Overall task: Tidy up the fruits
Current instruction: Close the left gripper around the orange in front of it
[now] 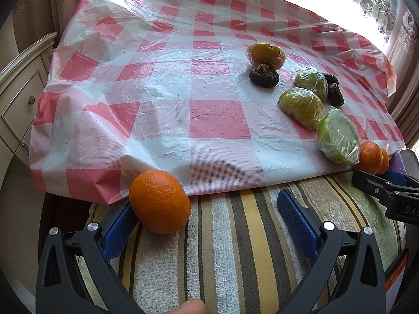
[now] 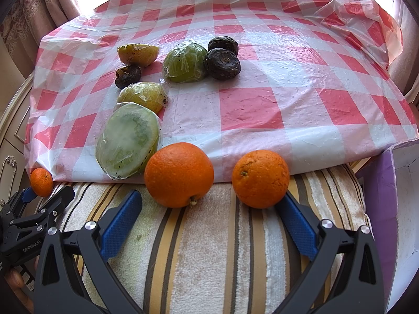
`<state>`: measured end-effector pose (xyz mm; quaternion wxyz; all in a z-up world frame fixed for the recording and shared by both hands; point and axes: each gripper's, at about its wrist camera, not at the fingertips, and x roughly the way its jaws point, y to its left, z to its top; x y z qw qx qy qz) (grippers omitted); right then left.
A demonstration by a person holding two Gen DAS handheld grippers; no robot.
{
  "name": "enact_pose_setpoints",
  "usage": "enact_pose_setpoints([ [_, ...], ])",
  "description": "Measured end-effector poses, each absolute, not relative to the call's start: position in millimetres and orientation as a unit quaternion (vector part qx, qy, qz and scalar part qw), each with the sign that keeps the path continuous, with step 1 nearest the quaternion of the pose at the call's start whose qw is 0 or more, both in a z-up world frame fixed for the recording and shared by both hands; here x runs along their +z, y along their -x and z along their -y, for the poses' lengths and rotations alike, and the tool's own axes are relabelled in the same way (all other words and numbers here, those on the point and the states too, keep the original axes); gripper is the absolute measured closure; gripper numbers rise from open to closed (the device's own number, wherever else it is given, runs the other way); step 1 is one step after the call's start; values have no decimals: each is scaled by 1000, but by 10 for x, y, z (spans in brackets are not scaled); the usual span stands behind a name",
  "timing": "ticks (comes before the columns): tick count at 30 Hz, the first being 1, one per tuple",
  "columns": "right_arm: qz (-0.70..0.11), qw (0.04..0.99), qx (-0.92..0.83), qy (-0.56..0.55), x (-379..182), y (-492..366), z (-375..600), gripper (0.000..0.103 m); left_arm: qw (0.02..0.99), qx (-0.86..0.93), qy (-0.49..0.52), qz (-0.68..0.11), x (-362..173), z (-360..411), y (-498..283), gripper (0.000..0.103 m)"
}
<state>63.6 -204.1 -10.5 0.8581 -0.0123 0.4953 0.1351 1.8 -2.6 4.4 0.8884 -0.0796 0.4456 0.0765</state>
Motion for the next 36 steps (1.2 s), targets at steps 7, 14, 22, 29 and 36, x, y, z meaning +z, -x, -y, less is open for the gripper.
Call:
enact_pose_setpoints([
  [7, -496, 858, 135, 13, -103, -634, 2043, 1, 891, 67, 109, -436, 61, -19, 10, 4],
  [14, -495, 858, 135, 12, -103, -631, 2045, 1, 895, 64, 153, -413, 78, -134, 99, 22],
  [22, -494, 858, 136, 11, -101, -627, 2049, 1, 897, 89, 183, -392, 109, -241, 204, 54],
  [29, -494, 858, 136, 11, -98, -623, 2055, 1, 903, 88, 188, -377, 143, -258, 286, 68],
  [36, -494, 859, 136, 11, -97, -620, 2053, 1, 917, 67, 166, -358, 211, -142, 338, 68],
])
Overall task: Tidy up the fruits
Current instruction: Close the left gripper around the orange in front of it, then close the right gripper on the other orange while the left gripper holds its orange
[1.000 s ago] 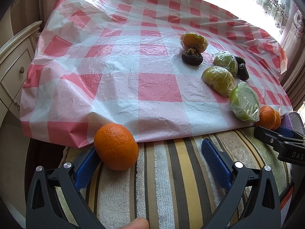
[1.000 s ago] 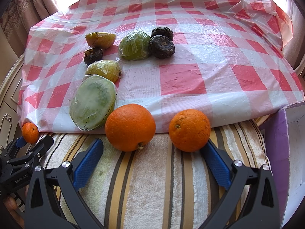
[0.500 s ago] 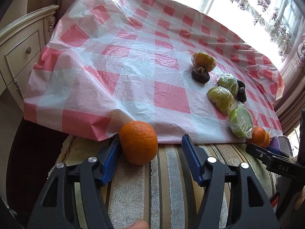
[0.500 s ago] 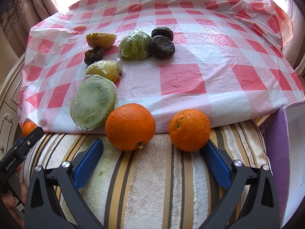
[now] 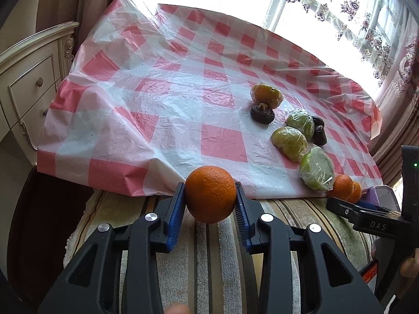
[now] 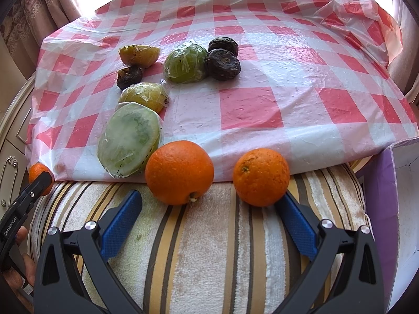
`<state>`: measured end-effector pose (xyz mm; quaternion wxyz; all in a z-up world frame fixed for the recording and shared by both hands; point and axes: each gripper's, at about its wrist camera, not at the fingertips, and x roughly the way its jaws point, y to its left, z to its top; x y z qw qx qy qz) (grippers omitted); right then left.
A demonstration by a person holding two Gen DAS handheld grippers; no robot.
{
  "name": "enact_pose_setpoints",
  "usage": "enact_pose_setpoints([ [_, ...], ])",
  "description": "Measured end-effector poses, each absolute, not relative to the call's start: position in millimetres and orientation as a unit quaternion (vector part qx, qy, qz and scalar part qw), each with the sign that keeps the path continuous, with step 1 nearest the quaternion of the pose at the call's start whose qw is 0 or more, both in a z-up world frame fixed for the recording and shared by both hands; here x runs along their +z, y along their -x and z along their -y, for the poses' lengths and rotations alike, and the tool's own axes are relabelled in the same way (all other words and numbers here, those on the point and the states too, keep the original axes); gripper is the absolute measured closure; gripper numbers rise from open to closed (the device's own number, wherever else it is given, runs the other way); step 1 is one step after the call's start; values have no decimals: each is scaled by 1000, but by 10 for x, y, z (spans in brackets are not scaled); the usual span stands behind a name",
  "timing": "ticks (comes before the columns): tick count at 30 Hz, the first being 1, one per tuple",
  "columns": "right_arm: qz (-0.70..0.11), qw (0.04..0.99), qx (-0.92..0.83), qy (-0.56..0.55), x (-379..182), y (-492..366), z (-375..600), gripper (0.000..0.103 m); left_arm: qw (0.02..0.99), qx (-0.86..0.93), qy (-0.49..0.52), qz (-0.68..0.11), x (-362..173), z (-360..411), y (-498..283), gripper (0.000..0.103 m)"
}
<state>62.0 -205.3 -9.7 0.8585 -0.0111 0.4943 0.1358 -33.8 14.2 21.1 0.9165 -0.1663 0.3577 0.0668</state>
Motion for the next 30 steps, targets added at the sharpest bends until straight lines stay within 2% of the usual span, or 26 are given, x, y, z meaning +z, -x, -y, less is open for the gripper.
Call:
enact_pose_setpoints([
  [20, -507, 817, 273, 18, 70, -547, 2314, 1, 914, 61, 171, -362, 181, -148, 327, 68],
  [30, -488, 841, 231, 31, 108, -548, 2560, 2, 914, 62, 168, -363, 181, -153, 327, 68],
])
